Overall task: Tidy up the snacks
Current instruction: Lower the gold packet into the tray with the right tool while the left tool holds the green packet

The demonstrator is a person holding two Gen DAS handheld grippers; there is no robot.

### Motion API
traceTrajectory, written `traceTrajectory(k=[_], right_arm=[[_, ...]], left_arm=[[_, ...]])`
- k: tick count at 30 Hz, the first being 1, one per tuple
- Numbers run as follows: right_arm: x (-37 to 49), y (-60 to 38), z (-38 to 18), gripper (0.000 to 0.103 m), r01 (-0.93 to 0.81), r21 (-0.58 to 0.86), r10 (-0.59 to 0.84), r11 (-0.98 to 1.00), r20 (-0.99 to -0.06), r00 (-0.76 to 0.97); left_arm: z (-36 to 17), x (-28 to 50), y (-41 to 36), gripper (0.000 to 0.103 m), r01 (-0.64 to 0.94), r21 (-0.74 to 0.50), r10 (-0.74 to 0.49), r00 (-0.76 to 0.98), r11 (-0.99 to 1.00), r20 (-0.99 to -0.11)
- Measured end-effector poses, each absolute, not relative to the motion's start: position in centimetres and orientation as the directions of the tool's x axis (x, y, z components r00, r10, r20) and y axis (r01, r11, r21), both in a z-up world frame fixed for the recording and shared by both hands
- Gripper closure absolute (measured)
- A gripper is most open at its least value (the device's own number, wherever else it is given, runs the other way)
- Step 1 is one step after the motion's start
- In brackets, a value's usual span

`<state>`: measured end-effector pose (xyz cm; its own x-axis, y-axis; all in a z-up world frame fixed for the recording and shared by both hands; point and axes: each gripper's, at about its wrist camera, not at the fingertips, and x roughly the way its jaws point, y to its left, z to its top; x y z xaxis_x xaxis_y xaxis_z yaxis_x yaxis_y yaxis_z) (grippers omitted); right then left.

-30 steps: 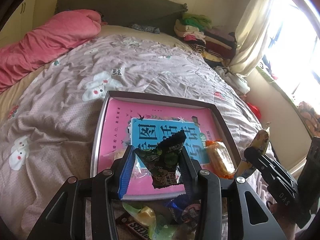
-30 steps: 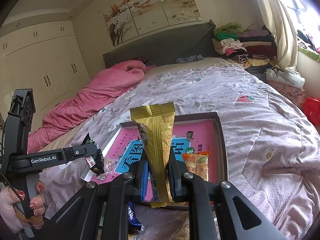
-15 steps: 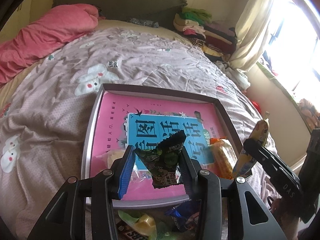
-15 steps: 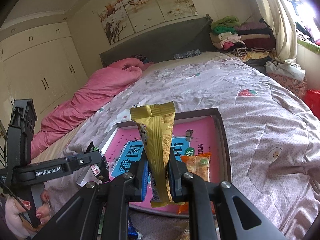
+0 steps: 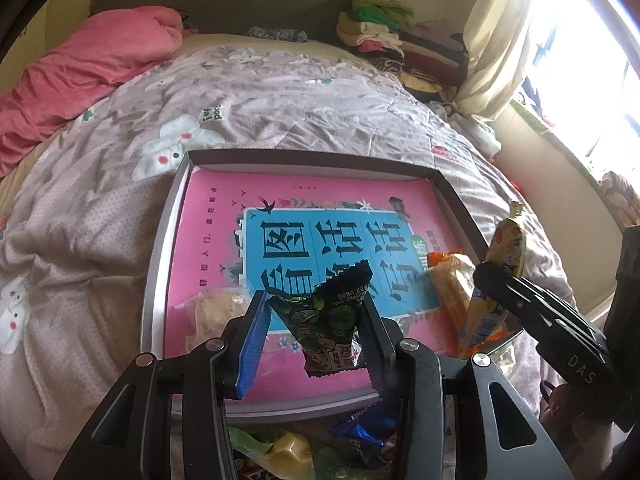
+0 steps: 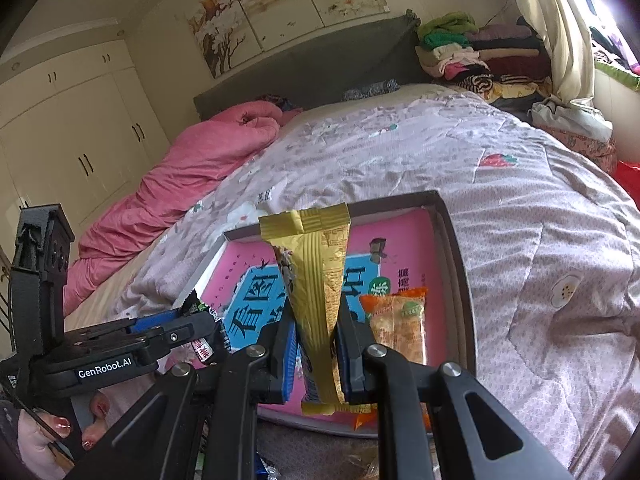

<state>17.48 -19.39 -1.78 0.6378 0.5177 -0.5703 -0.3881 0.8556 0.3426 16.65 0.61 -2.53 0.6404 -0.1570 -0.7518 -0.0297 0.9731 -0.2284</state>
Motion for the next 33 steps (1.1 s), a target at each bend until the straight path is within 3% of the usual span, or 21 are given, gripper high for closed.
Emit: traceTrajectory(k=[33], right_arm=[[18.0, -18.0, -5.4, 0.084, -0.384, 0.289, 0.468, 0.877, -0.691, 0.550]], left_arm=[[-3.8, 17.0, -0.6, 0.058, 0.010, -0.193, -0.161, 0.597, 0.981, -0.786]])
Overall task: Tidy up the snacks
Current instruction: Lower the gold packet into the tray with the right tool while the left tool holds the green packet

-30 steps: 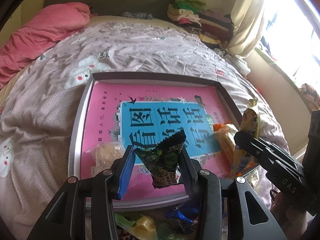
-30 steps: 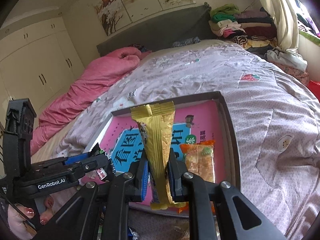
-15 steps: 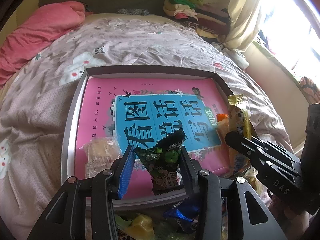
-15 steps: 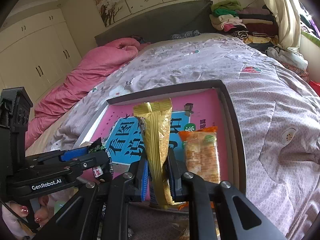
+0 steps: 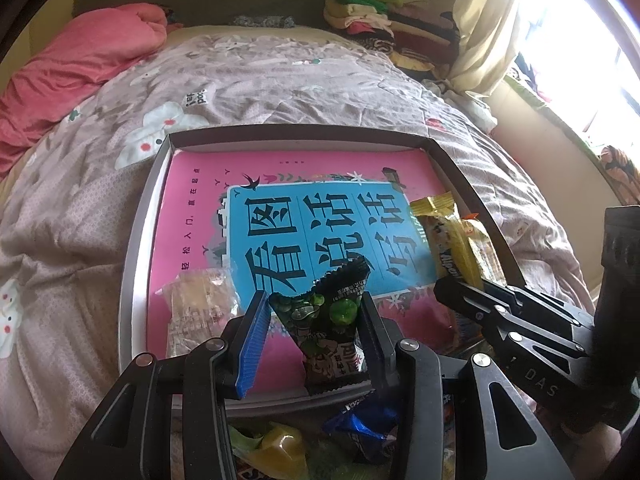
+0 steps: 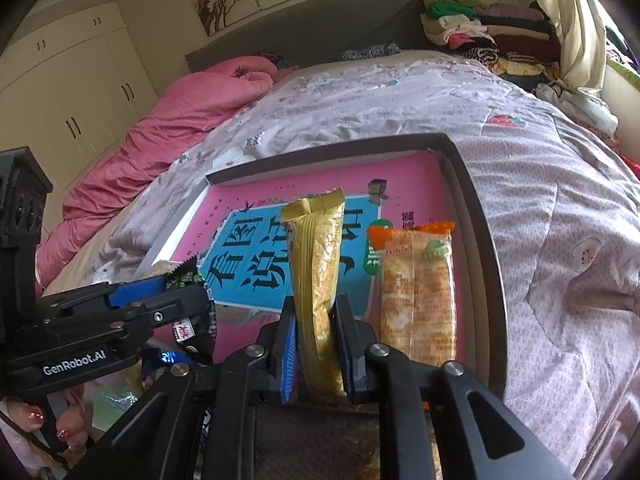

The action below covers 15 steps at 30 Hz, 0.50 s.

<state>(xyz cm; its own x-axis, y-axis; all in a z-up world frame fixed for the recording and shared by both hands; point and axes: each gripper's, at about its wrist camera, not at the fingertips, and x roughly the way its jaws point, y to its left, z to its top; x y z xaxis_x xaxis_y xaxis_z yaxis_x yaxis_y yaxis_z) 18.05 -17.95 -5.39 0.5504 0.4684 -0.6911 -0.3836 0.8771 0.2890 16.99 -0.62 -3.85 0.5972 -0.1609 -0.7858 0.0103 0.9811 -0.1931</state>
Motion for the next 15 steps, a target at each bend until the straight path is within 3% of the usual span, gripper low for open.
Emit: traceTrajectory(k=[15], right_arm=[[17.91, -18.43, -5.43, 0.081, -0.377, 0.312, 0.480, 0.872, -0.696, 0.534]], left_arm=[[-3.81, 17.01, -0.66, 0.058, 0.008, -0.193, -0.160, 0.594, 0.981, -0.789]])
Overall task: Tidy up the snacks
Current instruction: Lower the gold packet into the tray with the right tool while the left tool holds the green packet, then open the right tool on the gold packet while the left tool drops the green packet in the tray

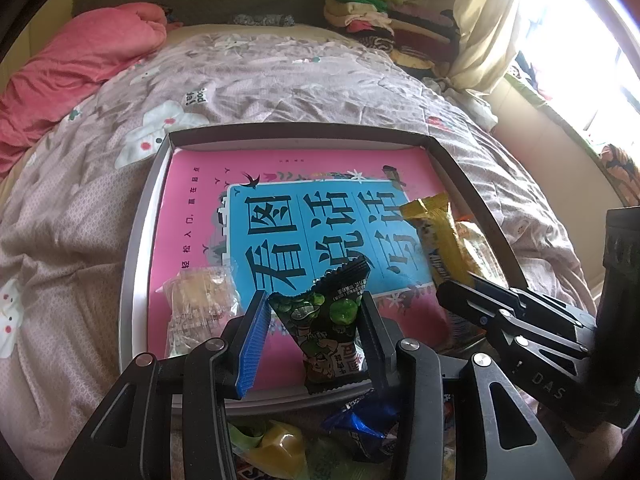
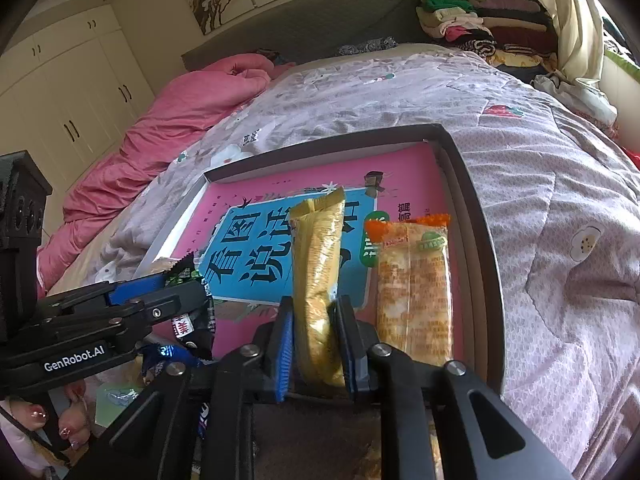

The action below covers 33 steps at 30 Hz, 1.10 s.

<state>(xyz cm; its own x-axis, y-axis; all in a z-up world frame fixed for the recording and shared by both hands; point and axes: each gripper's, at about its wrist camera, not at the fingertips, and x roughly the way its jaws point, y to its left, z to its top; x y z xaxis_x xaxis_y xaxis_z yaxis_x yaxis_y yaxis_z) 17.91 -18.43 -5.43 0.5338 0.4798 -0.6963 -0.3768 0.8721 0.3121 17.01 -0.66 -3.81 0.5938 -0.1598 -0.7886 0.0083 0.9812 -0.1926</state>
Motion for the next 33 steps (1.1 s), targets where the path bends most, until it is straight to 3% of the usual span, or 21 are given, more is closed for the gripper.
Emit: traceTrajectory(k=[24, 33], right_arm=[[17.4, -19.2, -4.1, 0.077, -0.387, 0.341, 0.511, 0.857, -0.658, 0.553], [17.0, -19.4, -3.1, 0.072, -0.404, 0.336, 0.521, 0.851, -0.635, 0.570]], left_arm=[[-3.5, 16.6, -1.1, 0.058, 0.029, -0.174, -0.157, 0.592, 0.984, -0.791], [-2.1, 15.9, -0.4, 0.047, 0.023, -0.209, -0.180, 0.609, 0.978, -0.773]])
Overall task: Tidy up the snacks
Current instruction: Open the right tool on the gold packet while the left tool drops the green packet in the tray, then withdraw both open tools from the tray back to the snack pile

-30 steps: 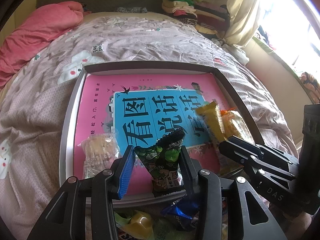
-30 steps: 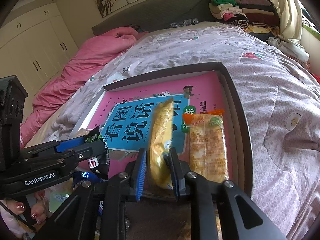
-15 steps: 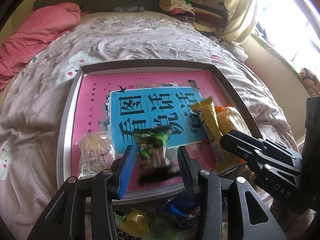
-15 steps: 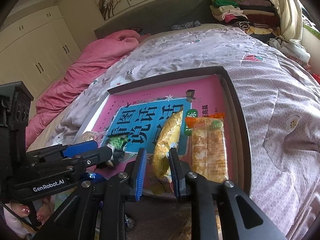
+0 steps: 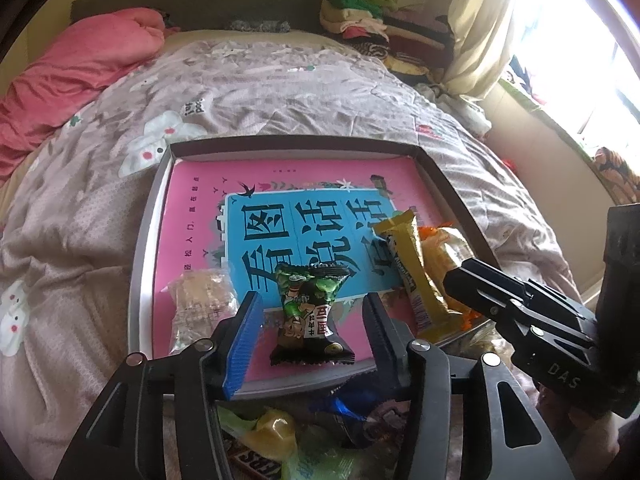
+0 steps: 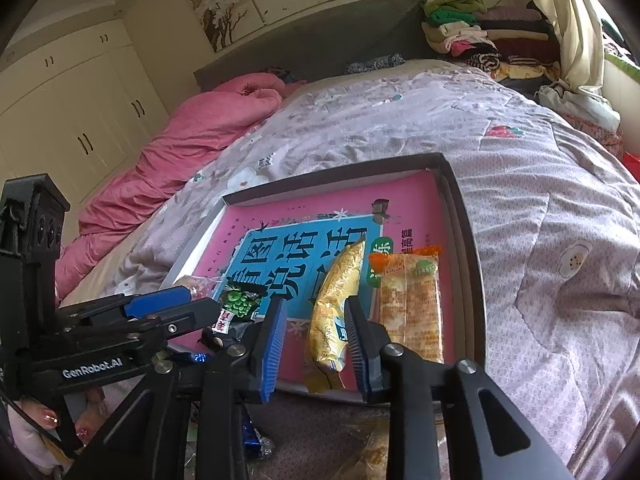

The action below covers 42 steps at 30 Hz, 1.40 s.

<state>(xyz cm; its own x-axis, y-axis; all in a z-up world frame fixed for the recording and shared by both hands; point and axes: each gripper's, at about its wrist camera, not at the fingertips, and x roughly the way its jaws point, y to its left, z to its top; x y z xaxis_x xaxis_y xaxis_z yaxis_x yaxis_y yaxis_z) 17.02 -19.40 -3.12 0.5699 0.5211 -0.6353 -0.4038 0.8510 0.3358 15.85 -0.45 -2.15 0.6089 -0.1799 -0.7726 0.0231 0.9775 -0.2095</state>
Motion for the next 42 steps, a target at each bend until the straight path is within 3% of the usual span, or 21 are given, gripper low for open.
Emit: traceTrajectory(k=[20, 24, 35, 42], right_arm=[[15.5, -20.7, -0.7, 0.057, -0.436, 0.332, 0.546, 0.836, -0.566, 0.617], [15.1, -20.9, -0.2, 0.055, -0.443, 0.323, 0.546, 0.836, -0.553, 0.629], [14.1, -21.4, 0.8, 0.044, -0.452, 0.306, 0.545, 0.838, -0.522, 0.656], [13.8, -22.1, 1.4, 0.042, -0.448, 0.298, 0.537, 0.843, -0.509, 0.673]], left_arm=[[1.0, 13.5, 1.8, 0.036, -0.011, -0.221, -0.161, 0.652, 0.975, -0.741], [1.5, 13.1, 2.3, 0.028, -0.028, -0.227, -0.152, 0.662, 0.973, -0.734], [2.3, 12.2, 2.4, 0.027, -0.023, -0.224, -0.155, 0.654, 0.974, -0.740], [2.5, 11.7, 2.1, 0.026, -0.012, -0.223, -0.163, 0.645, 0.975, -0.747]])
